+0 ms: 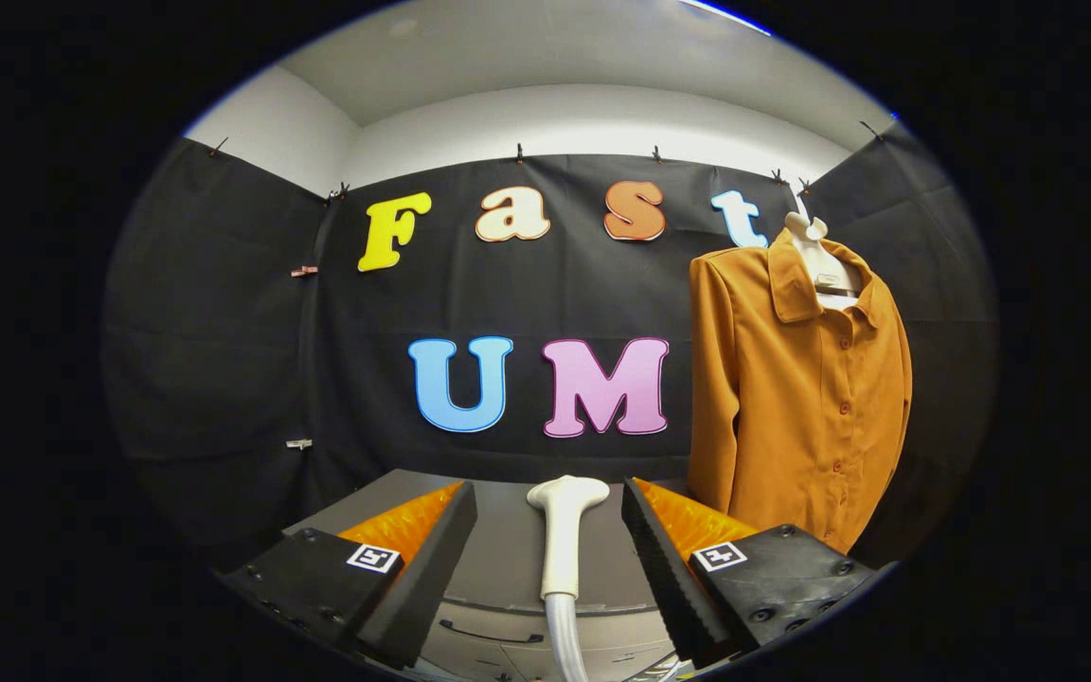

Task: Iron the clothes twice with a garment steamer, once on the left side and once on the right side.

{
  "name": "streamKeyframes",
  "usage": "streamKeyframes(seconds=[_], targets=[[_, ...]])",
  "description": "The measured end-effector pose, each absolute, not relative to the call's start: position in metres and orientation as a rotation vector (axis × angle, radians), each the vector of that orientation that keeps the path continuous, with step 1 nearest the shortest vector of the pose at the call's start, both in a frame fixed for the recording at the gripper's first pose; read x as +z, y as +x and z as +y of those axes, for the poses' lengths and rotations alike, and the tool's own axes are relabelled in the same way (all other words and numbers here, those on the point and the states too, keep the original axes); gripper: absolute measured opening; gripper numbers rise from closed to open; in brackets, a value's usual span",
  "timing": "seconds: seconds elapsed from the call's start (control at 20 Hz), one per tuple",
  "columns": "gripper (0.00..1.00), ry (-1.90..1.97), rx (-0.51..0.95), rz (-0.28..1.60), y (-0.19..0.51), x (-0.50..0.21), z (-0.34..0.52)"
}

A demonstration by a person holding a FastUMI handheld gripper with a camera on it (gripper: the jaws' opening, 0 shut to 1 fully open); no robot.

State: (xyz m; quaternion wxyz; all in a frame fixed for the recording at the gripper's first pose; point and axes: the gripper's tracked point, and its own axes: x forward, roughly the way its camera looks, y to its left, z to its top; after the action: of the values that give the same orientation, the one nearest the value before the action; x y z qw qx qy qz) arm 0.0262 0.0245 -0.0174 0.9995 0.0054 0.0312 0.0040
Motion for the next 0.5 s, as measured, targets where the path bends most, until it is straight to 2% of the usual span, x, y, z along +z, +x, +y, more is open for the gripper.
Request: streamKeyframes(seconds=[0.5], targets=[[0.95,-0.058,-0.014,0.322,0.096,-0.077,0.028]])
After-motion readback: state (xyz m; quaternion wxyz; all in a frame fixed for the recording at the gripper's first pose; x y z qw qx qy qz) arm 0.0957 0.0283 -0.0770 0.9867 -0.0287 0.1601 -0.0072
